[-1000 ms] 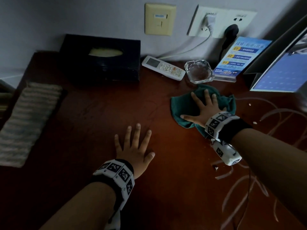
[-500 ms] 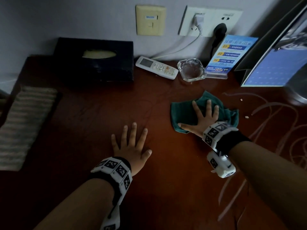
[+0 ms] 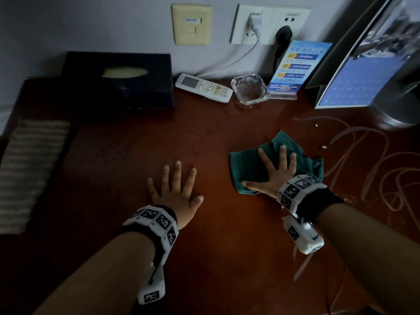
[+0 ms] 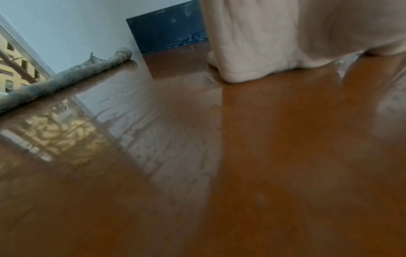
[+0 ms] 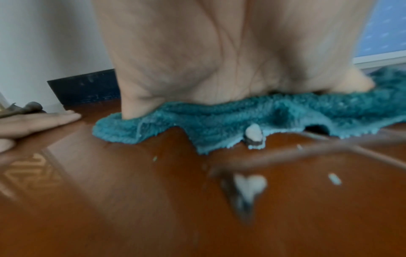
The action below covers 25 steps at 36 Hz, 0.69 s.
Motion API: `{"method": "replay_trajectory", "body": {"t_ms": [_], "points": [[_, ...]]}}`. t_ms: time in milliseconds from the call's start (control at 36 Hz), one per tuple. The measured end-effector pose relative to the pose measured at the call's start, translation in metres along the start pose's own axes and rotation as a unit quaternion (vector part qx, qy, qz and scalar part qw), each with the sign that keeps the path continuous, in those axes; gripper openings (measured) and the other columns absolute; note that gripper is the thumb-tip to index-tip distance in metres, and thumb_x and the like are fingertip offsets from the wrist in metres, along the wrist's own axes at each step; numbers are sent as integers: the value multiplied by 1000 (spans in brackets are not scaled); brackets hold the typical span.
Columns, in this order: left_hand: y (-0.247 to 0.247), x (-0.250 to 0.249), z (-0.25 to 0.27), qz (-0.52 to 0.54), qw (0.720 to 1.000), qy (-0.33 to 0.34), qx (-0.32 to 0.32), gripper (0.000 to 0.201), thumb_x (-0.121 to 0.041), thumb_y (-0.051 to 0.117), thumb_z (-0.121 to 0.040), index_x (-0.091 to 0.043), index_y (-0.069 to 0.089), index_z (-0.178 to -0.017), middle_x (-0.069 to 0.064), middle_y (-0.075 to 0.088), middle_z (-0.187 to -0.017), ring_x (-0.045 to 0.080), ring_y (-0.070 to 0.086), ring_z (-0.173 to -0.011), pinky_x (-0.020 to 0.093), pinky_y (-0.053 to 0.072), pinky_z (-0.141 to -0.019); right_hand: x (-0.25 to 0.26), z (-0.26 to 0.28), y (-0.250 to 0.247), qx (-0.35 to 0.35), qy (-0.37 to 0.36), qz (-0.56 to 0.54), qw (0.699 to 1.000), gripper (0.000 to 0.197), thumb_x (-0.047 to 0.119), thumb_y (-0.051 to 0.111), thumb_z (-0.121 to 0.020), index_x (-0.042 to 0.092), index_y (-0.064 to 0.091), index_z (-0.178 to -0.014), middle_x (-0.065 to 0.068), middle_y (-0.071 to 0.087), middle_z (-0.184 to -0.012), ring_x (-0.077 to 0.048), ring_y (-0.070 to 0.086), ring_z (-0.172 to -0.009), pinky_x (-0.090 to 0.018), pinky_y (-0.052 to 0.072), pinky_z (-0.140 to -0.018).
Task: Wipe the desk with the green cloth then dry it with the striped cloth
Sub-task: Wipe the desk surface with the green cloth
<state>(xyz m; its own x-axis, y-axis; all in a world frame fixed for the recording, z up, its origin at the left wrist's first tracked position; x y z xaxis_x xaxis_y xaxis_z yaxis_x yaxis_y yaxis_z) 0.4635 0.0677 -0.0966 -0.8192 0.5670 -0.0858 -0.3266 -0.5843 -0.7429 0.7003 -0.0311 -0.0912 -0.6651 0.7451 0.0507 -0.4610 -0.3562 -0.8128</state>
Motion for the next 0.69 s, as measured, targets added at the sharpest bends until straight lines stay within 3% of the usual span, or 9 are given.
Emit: {"method": "replay_trajectory", "body": {"t_ms": [694], "points": [[1,-1,1,0,999,2,-34,66,-61,8,-93,-35,-31,-141,2,-42,-147,30,-30,-139,61,-11,-109,-11,55,30,19,21,-8,1000,107,84,48,-64,51,-19,-140,2,-42,-146,-37,-35,-135,-62,1,-110]]}}
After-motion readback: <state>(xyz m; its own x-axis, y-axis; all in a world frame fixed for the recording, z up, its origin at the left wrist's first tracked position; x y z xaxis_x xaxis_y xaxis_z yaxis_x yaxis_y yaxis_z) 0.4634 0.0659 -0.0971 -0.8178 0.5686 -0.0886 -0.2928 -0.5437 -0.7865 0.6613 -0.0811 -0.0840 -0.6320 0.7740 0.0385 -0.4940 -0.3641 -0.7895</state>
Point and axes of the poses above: each hand's wrist, its own z-axis away from the middle knuckle, its own y-axis out of the palm, x = y × z, the point moved 5 cm from there along -z, towards the middle knuckle
